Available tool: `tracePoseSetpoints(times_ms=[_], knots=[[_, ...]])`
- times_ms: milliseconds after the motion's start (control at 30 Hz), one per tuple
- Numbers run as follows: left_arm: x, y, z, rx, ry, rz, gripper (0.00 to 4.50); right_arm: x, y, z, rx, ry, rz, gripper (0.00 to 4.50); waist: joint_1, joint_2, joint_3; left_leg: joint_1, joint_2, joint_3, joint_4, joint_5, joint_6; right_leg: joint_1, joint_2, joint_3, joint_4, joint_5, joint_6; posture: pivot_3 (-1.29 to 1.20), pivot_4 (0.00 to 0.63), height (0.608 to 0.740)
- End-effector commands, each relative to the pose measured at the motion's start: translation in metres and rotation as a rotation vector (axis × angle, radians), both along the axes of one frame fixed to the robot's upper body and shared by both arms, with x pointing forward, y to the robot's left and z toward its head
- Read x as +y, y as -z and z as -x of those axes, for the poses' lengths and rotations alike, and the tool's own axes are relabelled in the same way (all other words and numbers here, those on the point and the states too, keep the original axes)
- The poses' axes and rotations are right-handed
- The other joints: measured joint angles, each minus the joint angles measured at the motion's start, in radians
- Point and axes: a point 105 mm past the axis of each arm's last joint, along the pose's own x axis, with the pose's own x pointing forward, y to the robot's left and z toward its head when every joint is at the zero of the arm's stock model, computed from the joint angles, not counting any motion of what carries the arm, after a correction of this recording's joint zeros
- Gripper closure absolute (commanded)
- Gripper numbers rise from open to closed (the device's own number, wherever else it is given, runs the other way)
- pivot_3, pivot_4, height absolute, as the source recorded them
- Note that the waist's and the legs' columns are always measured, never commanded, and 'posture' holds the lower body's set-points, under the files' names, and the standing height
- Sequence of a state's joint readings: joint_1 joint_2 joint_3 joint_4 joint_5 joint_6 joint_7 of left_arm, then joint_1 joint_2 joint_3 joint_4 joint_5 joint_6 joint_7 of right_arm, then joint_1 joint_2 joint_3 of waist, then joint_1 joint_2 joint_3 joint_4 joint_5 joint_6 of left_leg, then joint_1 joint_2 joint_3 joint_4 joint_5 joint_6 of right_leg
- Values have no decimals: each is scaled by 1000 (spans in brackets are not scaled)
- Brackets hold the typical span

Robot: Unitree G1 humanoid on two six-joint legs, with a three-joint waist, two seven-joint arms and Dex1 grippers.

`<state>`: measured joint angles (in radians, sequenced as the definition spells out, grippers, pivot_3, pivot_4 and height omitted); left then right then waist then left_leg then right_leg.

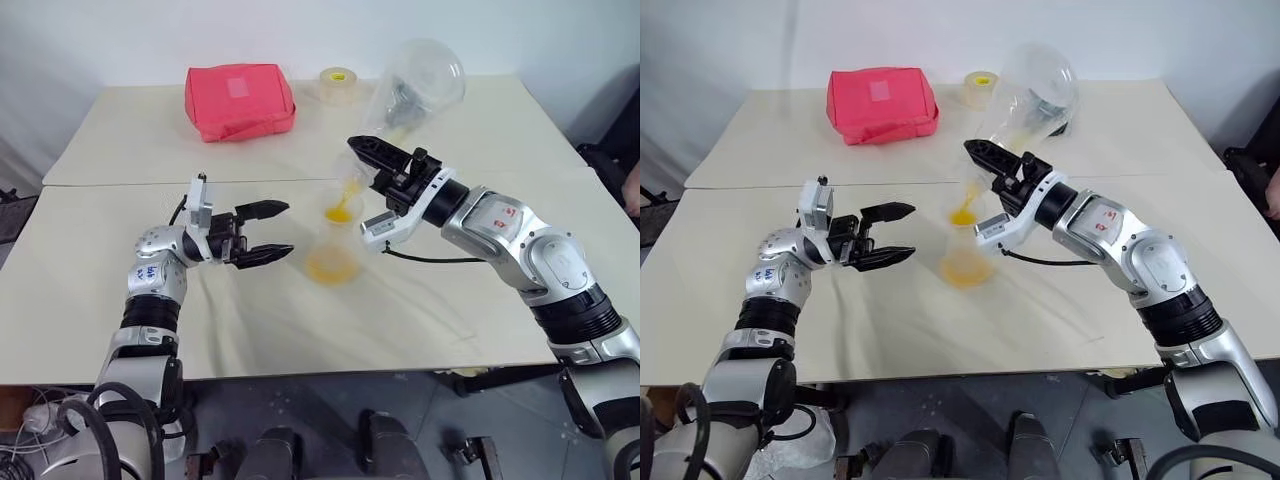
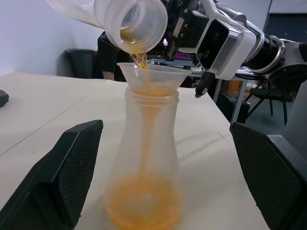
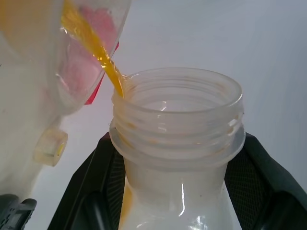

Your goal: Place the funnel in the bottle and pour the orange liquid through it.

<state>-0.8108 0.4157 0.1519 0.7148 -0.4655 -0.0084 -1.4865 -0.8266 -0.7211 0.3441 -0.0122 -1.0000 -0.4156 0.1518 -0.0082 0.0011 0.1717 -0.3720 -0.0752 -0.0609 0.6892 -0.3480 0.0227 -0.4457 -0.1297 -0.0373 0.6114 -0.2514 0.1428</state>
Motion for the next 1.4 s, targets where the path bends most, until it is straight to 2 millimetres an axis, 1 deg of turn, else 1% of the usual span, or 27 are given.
tracePoseSetpoints(times_ms=[33, 267, 467, 1100, 1167, 1200, 1267, 1400], knots=[[5, -12, 1, -49, -9, 9, 0, -1, -23, 7, -89, -19, -10, 2066, 0, 0, 0, 0, 0, 0, 0, 0, 0, 0, 0, 0, 0, 0, 0, 0, 150, 740], [5, -11, 2, -48, -11, 12, 0, 2, -24, 9, -120, -38, 8, 2066, -1, 0, 0, 0, 0, 0, 0, 0, 0, 0, 0, 0, 0, 0, 0, 0, 150, 740], [7, -12, 2, -50, -14, 9, 0, 3, -21, 10, -109, -52, 21, 2066, -3, 0, 0, 0, 0, 0, 0, 0, 0, 0, 0, 0, 0, 0, 0, 0, 150, 740], [5, -13, -1, -53, -19, 2, 0, 6, -20, 12, -86, -51, -11, 2066, -19, 0, 0, 0, 0, 0, 0, 0, 0, 0, 0, 0, 0, 0, 0, 0, 150, 740], [4, -13, -1, -53, -21, 2, 0, 5, -21, 12, -59, -46, -49, 2066, -20, 0, 0, 0, 0, 0, 0, 0, 0, 0, 0, 0, 0, 0, 0, 0, 150, 740], [4, -13, -2, -53, -24, 2, 0, 4, -21, 11, -18, -42, -97, 2066, -20, 0, 0, 0, 0, 0, 0, 0, 0, 0, 0, 0, 0, 0, 0, 0, 150, 740], [3, -13, -3, -52, -29, 3, 0, 1, -24, 10, 81, -36, -247, 2066, -20, 0, 0, 0, 0, 0, 0, 0, 0, 0, 0, 0, 0, 0, 0, 0, 150, 740], [1, -13, -5, -37, -43, 5, 0, -4, -25, 13, 317, -58, -511, 2066, -18, 0, 0, 0, 2, 0, 0, 0, 0, 0, 0, 0, 1, 0, 0, 0, 150, 740]])
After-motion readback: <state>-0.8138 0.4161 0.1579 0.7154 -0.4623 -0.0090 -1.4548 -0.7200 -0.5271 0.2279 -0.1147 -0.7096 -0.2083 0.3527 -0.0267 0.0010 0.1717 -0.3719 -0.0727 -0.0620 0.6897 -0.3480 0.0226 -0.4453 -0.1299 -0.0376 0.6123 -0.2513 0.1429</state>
